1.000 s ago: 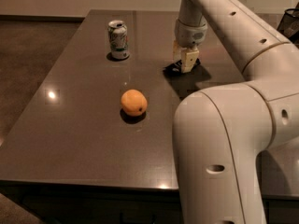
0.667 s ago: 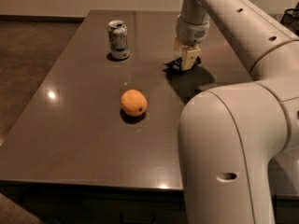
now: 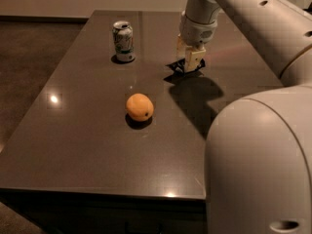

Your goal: Move rxbar chocolate near 7up can

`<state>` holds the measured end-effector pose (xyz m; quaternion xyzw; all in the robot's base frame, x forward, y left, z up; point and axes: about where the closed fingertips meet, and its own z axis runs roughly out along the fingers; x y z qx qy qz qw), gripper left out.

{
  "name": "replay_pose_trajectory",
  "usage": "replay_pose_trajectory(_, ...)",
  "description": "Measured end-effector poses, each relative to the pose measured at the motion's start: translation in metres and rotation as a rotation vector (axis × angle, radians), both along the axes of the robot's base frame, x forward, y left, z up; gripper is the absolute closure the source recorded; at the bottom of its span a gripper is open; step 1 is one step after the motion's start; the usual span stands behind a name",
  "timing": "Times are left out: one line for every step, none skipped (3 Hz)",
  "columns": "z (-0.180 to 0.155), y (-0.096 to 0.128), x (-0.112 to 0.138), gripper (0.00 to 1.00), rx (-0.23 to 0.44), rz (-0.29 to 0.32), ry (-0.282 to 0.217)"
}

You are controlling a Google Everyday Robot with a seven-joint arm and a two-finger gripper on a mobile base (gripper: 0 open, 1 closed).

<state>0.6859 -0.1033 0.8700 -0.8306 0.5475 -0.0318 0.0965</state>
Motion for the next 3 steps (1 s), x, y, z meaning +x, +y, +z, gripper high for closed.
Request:
replay_pose_trajectory(-0.010,0.037,0.008,1.00,-0.025,0.054,0.007)
replay_pose_trajectory(-0.012,0.060,0.018,1.00,-0.038,0.085,0.005)
replay_pose_trajectory(-0.008,0.084,0.030,1.00,-0.052,0.118,-0.009)
